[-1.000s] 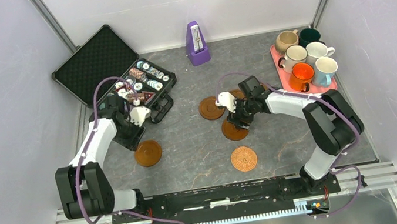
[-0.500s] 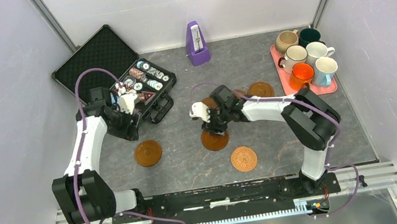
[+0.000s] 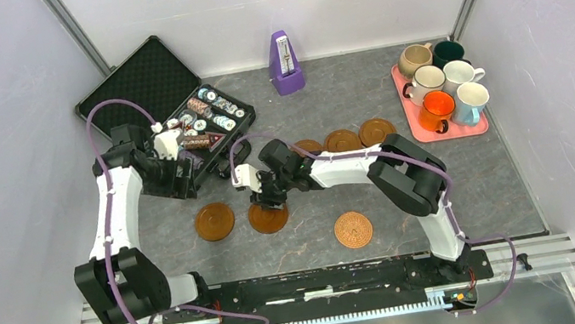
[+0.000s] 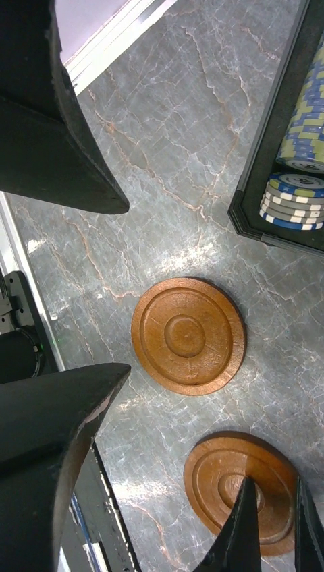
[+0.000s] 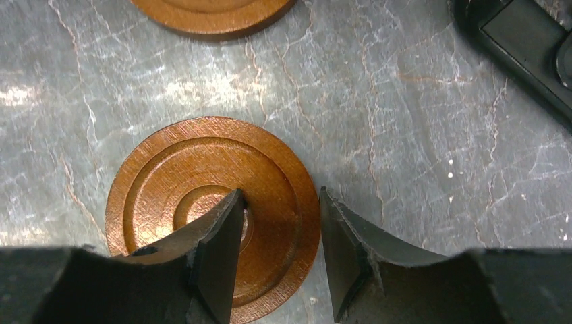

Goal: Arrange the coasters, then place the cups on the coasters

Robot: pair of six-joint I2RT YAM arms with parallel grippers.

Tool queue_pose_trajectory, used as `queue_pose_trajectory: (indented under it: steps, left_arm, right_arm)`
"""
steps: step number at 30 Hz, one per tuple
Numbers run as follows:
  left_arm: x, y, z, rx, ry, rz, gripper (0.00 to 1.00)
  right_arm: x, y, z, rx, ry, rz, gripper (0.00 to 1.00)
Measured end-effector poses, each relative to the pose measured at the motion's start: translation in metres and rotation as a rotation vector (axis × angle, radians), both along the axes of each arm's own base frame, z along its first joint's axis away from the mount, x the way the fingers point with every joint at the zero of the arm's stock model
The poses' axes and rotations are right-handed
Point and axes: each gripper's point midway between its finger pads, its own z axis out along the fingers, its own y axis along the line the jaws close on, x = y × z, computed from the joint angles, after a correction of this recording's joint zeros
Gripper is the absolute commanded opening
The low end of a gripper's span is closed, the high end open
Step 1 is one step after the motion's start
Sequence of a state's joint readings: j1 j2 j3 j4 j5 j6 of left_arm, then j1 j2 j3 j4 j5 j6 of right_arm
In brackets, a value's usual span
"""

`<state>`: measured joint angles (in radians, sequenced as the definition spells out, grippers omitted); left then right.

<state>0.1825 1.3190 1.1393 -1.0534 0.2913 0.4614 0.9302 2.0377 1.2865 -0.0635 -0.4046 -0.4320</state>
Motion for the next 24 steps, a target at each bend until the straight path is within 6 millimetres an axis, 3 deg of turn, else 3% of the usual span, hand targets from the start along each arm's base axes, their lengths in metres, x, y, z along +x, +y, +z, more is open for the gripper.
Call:
queue_pose_trajectory:
  steps: [3, 9, 14, 18, 22, 24]
  left_arm:
    - [-0.003, 0.0, 0.0, -0.002, 0.009, 0.004, 0.9]
    - [-0.002, -0.006, 0.006, -0.04, -0.001, -0.009, 1.0]
    - [0.006, -0.023, 0.021, -0.114, -0.041, -0.053, 1.0]
    - [0.022, -0.044, 0.024, -0.131, -0.066, -0.136, 0.99]
    - [0.042, -0.089, 0.021, -0.146, -0.077, -0.275, 0.98]
    - [0.053, -0.112, 0.018, -0.155, -0.077, -0.33, 0.97]
  right_arm:
    - [0.001, 0.007, 0.001, 0.011, 0.008, -0.005, 0.52]
    - [0.002, 0.01, 0.006, 0.012, 0.033, -0.024, 0.71]
    - [0.014, 0.006, 0.026, 0.047, 0.05, -0.051, 0.73]
    - [0.048, -0.024, 0.06, 0.093, 0.041, -0.127, 0.74]
    - [0.108, -0.086, 0.098, 0.125, -0.026, -0.273, 0.73]
    - [0.127, -0.112, 0.102, 0.115, -0.046, -0.325, 0.73]
